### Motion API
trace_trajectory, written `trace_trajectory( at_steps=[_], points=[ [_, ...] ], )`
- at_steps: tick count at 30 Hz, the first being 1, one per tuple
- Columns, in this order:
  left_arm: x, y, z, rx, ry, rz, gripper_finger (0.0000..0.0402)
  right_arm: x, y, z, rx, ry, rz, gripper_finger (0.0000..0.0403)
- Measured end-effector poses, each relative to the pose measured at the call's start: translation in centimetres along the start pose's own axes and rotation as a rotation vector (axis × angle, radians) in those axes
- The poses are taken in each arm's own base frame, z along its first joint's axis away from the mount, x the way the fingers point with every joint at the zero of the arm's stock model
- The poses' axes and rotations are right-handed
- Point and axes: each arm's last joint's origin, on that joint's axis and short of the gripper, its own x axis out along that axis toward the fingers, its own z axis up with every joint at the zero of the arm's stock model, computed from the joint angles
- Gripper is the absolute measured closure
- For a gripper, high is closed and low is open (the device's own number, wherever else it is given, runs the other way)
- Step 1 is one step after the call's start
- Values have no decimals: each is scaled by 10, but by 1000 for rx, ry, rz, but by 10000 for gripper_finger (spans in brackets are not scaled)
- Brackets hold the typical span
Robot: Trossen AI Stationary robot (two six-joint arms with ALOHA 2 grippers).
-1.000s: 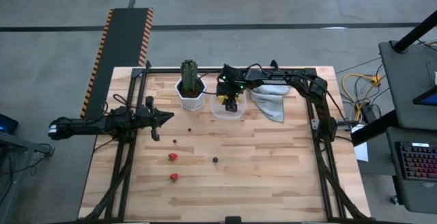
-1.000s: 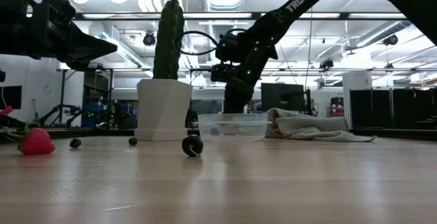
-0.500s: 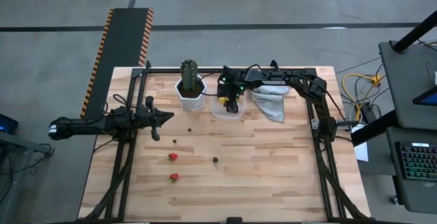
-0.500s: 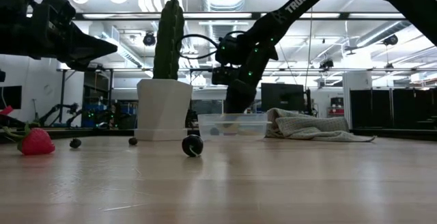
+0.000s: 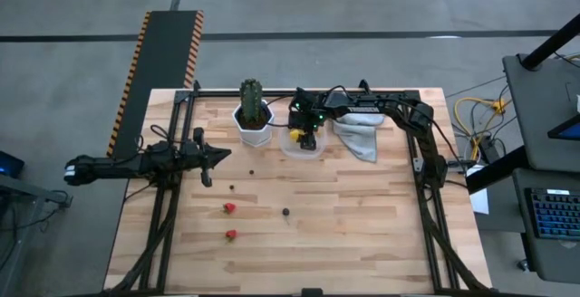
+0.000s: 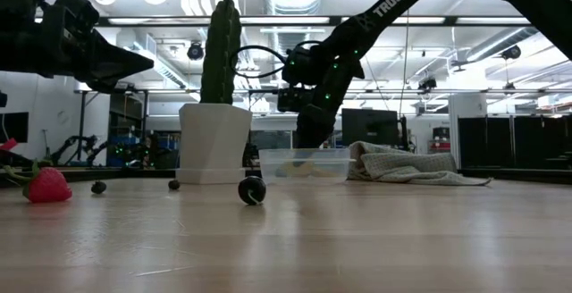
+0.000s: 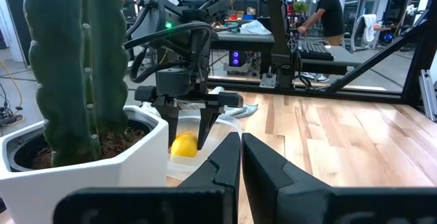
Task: Pick and placing Produce into tupperware
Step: Put the black cherry into the transparent bin
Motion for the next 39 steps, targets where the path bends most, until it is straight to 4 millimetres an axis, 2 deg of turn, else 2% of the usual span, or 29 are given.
trace_trajectory(
  at_steps=[4,7,12,16,20,24,27,32,36,39],
  points=[
    [0,0,0,1,4,0,402,-4,0,3,26,-9,-6,167],
    [0,0,0,1,4,-1,402,-17,0,9,29,-30,-14,168],
    [0,0,0,-3,2,-3,402,-56,6,18,56,-84,-38,166],
    [0,0,0,-3,-1,-3,402,-97,25,22,71,-148,-40,170],
    [0,0,0,-2,0,-3,402,-133,64,23,37,-213,-8,170],
    [0,0,0,-1,0,-2,402,-158,121,19,-47,-305,53,170],
    [0,0,0,-1,0,-2,402,-167,166,14,-116,-390,62,170],
    [0,0,0,1,1,0,402,-164,228,0,-194,-517,-15,170],
    [0,0,0,1,1,-2,402,-149,259,-11,-180,-563,36,170],
    [0,-1,0,0,2,-39,402,-133,275,-14,-119,-583,97,170]
  ],
)
